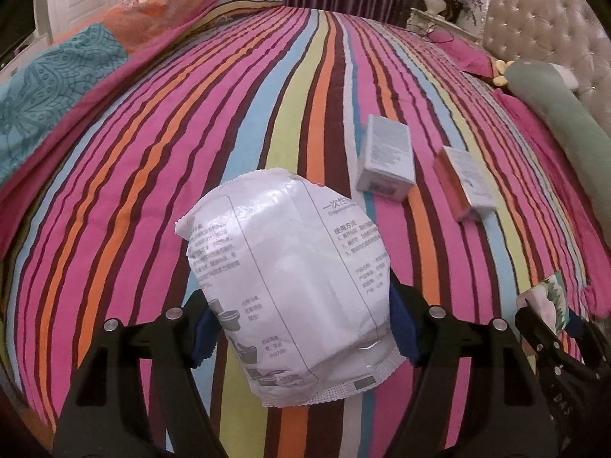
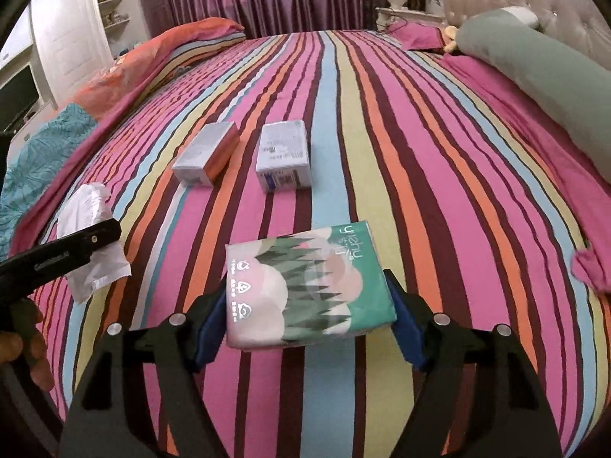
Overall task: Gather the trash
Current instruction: 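Carry both held packs off the bed to above the wastebasket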
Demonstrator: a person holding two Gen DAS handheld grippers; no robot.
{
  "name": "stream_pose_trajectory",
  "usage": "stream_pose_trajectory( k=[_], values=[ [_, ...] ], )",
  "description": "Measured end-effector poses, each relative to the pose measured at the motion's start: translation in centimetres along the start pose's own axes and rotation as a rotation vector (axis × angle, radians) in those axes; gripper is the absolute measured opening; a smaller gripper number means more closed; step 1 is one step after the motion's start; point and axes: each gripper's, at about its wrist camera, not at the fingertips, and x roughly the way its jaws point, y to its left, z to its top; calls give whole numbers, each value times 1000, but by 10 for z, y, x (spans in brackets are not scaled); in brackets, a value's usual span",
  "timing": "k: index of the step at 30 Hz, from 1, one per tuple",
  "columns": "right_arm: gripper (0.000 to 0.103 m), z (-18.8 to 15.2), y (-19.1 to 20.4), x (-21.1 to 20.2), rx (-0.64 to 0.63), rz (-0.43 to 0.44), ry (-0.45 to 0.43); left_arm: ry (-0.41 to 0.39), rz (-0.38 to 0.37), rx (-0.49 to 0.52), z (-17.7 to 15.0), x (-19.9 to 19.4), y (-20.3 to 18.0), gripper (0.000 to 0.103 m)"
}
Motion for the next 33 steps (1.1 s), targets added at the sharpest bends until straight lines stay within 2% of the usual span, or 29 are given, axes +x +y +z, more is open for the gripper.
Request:
stream_pose_trajectory(
  k=[15, 22, 33],
  values=[
    [70, -62, -10, -68, 116, 4, -19, -34, -48, 61, -78, -77, 10, 71],
    [70, -92, -4, -98, 133, 18, -36, -63, -58, 114, -113, -110, 11, 71],
    [70, -144, 8, -137, 129, 36, -35, -50, -94, 191, -174, -143, 18, 71]
  ],
)
